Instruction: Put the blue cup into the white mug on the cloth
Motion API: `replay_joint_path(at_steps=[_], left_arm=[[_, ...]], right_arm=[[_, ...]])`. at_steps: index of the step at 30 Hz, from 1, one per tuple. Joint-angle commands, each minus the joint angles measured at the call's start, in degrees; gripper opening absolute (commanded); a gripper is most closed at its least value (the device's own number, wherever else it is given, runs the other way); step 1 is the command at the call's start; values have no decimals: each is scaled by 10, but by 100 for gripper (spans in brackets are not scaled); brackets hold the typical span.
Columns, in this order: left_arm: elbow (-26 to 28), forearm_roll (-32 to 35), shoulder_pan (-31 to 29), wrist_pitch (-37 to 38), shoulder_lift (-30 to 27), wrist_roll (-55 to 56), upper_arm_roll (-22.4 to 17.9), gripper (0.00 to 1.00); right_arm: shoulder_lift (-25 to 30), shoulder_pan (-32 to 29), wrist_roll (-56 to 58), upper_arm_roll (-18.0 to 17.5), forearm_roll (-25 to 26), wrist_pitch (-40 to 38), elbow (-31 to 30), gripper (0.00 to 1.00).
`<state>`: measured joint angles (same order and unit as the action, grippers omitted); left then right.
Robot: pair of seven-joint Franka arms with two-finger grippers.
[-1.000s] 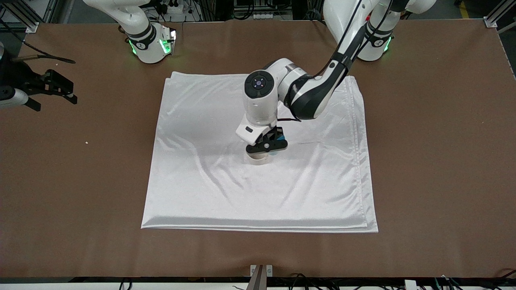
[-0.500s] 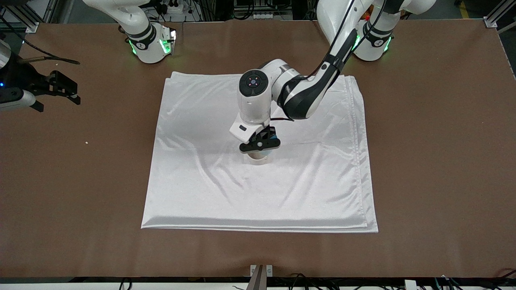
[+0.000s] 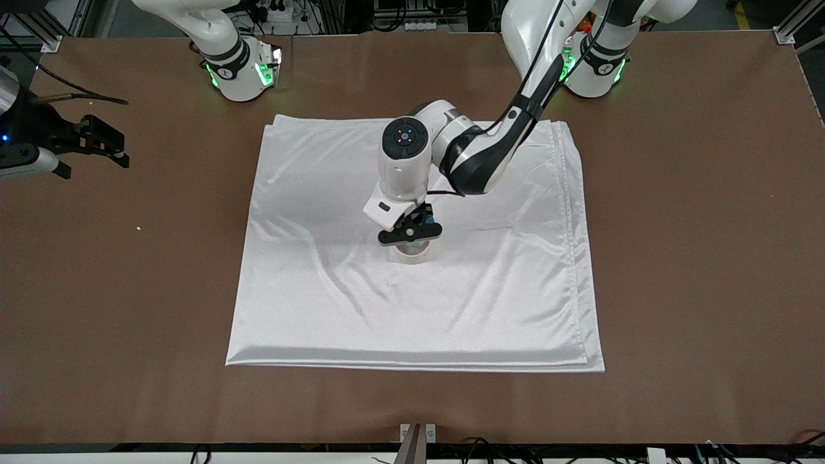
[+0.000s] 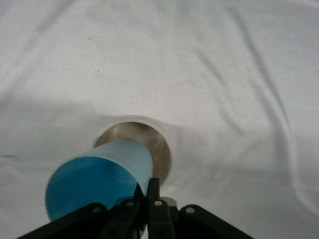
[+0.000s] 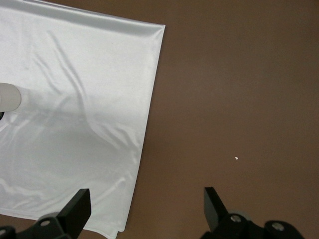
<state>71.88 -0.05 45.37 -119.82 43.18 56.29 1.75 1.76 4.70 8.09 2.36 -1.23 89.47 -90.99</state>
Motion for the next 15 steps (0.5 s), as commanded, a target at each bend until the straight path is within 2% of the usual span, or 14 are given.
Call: replay_joint_path(at_steps=[1, 15], left_arm=[[-22, -14, 8, -2, 17, 5, -10, 0], [-17, -31, 5, -7, 24, 0, -10, 0]], right_arm=[[2, 6, -10, 4, 4, 2, 1, 100], [-3, -19, -4, -1, -3, 3, 0, 100]])
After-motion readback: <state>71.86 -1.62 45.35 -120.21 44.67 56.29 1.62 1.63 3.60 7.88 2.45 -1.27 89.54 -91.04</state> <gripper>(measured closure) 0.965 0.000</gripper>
